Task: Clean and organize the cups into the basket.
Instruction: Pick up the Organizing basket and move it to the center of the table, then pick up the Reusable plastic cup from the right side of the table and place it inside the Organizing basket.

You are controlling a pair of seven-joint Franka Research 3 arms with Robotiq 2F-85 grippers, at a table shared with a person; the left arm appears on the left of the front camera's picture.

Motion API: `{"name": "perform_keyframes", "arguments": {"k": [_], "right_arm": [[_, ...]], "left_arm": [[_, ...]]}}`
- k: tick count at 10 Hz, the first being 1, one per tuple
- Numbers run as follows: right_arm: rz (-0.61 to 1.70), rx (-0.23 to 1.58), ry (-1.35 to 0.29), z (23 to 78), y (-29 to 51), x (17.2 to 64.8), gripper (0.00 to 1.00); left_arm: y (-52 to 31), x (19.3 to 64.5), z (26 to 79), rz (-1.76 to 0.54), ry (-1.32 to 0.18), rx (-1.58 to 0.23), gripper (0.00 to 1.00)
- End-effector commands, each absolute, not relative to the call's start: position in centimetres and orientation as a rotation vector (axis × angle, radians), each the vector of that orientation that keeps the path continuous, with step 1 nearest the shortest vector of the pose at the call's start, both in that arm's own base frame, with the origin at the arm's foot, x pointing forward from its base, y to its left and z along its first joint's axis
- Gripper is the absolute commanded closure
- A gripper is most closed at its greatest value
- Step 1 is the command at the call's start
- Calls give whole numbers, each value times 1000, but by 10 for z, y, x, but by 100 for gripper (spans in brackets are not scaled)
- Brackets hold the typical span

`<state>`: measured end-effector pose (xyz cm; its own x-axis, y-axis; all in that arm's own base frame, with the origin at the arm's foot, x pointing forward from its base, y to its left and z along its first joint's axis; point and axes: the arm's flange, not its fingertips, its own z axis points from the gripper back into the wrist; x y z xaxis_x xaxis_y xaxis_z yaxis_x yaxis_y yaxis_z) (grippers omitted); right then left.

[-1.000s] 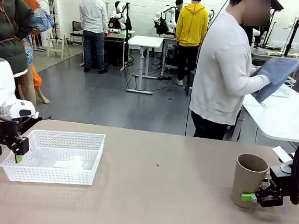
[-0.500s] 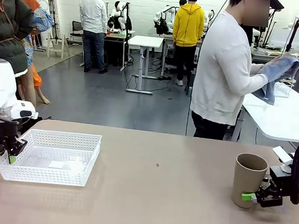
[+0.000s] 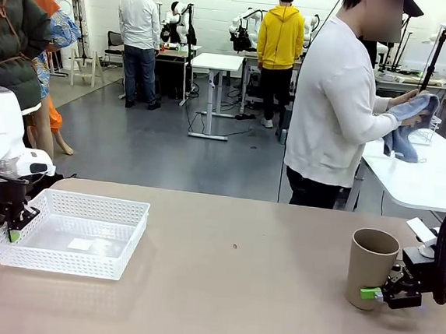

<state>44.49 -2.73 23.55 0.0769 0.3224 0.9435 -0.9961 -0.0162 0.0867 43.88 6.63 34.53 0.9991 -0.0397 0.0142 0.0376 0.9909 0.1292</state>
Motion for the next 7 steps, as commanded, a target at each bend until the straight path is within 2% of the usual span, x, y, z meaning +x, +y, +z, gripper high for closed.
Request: {"name": "perform_keyframes", "arguments": {"k": [1, 3, 7], "right_arm": [[1307, 982, -863, 236, -25, 443, 77], [1220, 966, -848, 263, -18, 431, 77], [1127, 904, -916, 380, -23, 374, 77]], "left_arm": [[68, 439, 342, -8, -24, 151, 100], [59, 433, 349, -29, -37, 116, 100], [-7, 420, 355, -56, -3, 165, 100]]}}
